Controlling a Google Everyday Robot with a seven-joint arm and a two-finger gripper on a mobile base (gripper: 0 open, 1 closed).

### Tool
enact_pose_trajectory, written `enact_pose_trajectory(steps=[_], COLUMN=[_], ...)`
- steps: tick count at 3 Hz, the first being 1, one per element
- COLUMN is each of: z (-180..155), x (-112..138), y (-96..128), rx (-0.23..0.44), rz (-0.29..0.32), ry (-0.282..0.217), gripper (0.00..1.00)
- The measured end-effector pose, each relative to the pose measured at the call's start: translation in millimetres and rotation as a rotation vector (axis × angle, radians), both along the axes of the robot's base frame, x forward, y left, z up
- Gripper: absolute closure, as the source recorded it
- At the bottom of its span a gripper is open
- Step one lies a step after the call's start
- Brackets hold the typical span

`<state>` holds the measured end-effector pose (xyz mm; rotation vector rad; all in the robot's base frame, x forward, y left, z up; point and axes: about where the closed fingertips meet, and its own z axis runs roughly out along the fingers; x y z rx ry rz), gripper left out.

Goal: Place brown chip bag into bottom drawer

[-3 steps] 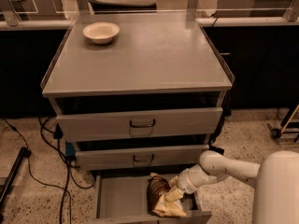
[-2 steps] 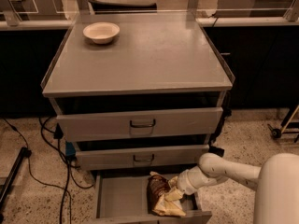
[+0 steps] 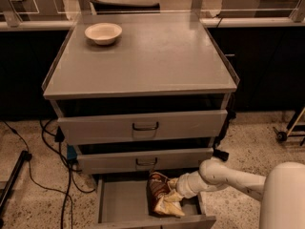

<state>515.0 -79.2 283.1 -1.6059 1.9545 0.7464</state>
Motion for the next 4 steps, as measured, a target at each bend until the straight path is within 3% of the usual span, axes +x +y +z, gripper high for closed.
enact_pose_trajectory(steps=[1, 3, 4], z=[0, -15, -25], x=[0, 11, 23], y=[0, -14, -14], rx=[0.000, -0.060, -0.057], rz=[0.000, -0.004, 0.006], ry=[0.000, -0.177, -0.221], gripper=[1.00, 1.00, 1.00])
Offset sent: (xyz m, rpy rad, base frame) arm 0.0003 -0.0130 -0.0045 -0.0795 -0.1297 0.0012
